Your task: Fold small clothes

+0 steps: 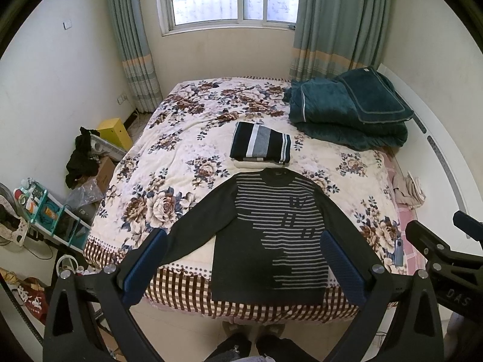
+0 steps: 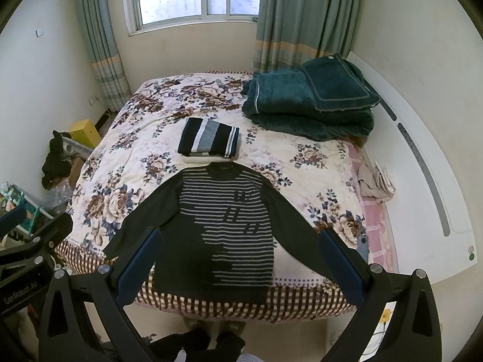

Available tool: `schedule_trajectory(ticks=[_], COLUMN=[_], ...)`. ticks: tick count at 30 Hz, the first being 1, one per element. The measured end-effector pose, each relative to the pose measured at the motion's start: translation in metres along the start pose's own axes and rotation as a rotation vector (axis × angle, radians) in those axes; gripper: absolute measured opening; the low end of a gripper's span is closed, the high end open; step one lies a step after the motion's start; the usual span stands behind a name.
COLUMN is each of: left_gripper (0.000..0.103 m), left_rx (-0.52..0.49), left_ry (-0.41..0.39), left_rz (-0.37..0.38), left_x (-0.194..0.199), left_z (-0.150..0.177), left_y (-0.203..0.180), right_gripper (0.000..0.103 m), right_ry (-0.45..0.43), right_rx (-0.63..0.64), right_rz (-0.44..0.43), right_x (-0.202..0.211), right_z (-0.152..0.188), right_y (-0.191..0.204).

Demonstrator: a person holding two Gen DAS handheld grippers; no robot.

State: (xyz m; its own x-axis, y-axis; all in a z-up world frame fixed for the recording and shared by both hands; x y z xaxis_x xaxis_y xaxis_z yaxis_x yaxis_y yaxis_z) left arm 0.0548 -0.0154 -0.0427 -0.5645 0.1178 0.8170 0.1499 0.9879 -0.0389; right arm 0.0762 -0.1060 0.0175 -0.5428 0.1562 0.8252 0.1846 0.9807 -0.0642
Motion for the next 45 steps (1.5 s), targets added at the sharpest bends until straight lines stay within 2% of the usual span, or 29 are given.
schedule_trajectory(ticks=[3,6,8,11,15,21,27,30,34,39,40,42,43,44,45], left_gripper=[0.103,0.103,0.103,0.103,0.103,0.103,0.103,0.103,0.103,0.103,0.103,0.103,0.103,0.103,0.103], left_rx=[0.014,0.0,-0.034,-0.078,-0.114,-0.172,-0.221,-0.204,-0.19,-0.237,-0.245,-0.252,-0.256,-0.262,-0.268], left_ry=[-0.004,0.006,0.016,0.039,0.092,0.163,0.268,0.347,0.439,0.463,0.468,0.474,0.471,0.468,0.463], left_rz=[0.02,0.016,-0.005,-0.021,-0.012,-0.086,-0.196,-0.212,-0.231,-0.257,-0.261,-0.26,-0.259,-0.256,-0.253], left_x=[-0.01,-0.04,-0.07,-0.117,-0.186,-0.291,-0.401,-0.458,-0.523,-0.576,-0.583,-0.596,-0.6,-0.606,-0.607], left_z=[-0.007,-0.01,-0.009,0.004,0.022,0.061,0.113,0.144,0.179,0.198,0.198,0.197,0.195,0.19,0.189], left_y=[-0.002,0.0,0.002,0.005,-0.004,-0.03,-0.055,-0.067,-0.079,-0.098,-0.103,-0.11,-0.113,-0.118,-0.121], right_gripper=[0.103,0.103,0.103,0.103,0.103,0.103,0.103,0.103,0.103,0.102,0.099,0.065,0.054,0.019,0.006], right_ry=[0.003,0.022,0.052,0.128,0.225,0.348,0.434,0.472,0.505,0.528,0.529,0.534,0.535,0.52,0.508], right_rx=[-0.02,-0.067,-0.11,-0.212,-0.379,-0.637,-0.792,-0.837,-0.912,-1.044,-1.056,-1.058,-1.017,-0.977,-0.945], right_rz=[-0.004,-0.006,0.009,0.054,0.131,0.231,0.28,0.279,0.263,0.164,0.135,0.086,0.088,0.081,0.075], right_x=[0.0,-0.014,-0.033,-0.087,-0.164,-0.273,-0.4,-0.47,-0.55,-0.615,-0.624,-0.64,-0.644,-0.645,-0.645], right_z=[-0.001,-0.005,0.001,0.026,0.083,0.193,0.295,0.335,0.381,0.414,0.417,0.418,0.416,0.41,0.405], right_y=[0.0,-0.004,-0.011,-0.033,-0.094,-0.23,-0.361,-0.413,-0.461,-0.472,-0.47,-0.46,-0.455,-0.451,-0.448])
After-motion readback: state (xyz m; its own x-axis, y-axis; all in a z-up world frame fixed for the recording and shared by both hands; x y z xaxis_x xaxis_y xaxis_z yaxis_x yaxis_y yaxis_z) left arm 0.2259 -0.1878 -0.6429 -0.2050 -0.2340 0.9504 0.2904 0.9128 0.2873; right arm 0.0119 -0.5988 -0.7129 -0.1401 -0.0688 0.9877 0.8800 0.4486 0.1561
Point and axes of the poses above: each gripper's, at about its wrist camera, not at the fingertips, and x roughly against the way its jaws point, y to its left, z to its underside, the point moved 8 cm from there along -x, roughly the way its jaws point, and after that the axes turned 3 degrees about z, right-handed, at the moved point
